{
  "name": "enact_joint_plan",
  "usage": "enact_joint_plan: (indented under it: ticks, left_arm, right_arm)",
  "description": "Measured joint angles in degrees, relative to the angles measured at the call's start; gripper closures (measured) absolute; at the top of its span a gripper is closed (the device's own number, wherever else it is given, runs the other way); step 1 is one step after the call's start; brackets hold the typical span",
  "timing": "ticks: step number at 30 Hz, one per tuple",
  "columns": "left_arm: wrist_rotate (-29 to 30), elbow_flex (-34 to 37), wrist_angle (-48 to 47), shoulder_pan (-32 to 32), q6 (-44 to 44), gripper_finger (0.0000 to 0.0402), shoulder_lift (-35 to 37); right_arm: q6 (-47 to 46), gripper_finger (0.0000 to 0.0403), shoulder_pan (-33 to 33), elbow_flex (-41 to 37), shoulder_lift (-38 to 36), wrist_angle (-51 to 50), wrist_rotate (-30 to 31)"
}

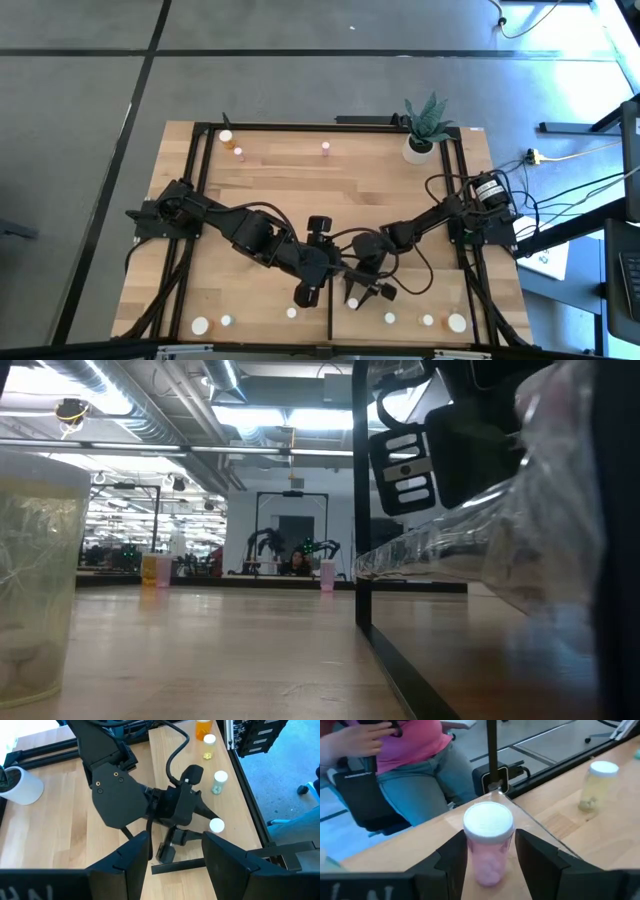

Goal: Pick and place medicine bottles onto shelf by color
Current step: Put the middle pink pill bottle on the shelf

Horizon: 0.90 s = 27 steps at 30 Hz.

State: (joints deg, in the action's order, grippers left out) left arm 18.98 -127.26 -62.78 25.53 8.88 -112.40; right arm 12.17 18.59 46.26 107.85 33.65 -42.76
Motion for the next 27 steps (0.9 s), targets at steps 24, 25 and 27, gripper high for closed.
enact_joint_plan:
  ticks: [24, 25, 27]
  left_arm:
    - [0.0, 0.0, -2.3, 0.0, 0.2, 0.0225, 0.0]
    - [0.0, 0.0, -2.3, 0.0, 0.2, 0.0225, 0.0]
    - [0.0, 0.0, -2.3, 0.0, 0.2, 0.0225, 0.0]
  right_arm:
    - [-7.5, 0.0236, -0.1, 0.0, 0.0, 5.3, -2.5]
    - [-7.7, 0.0236, -0.1, 0.0, 0.0, 5.5, -2.5]
    - [-8.8, 0.0236, -0.1, 0.0, 0.0, 6.1, -2.5]
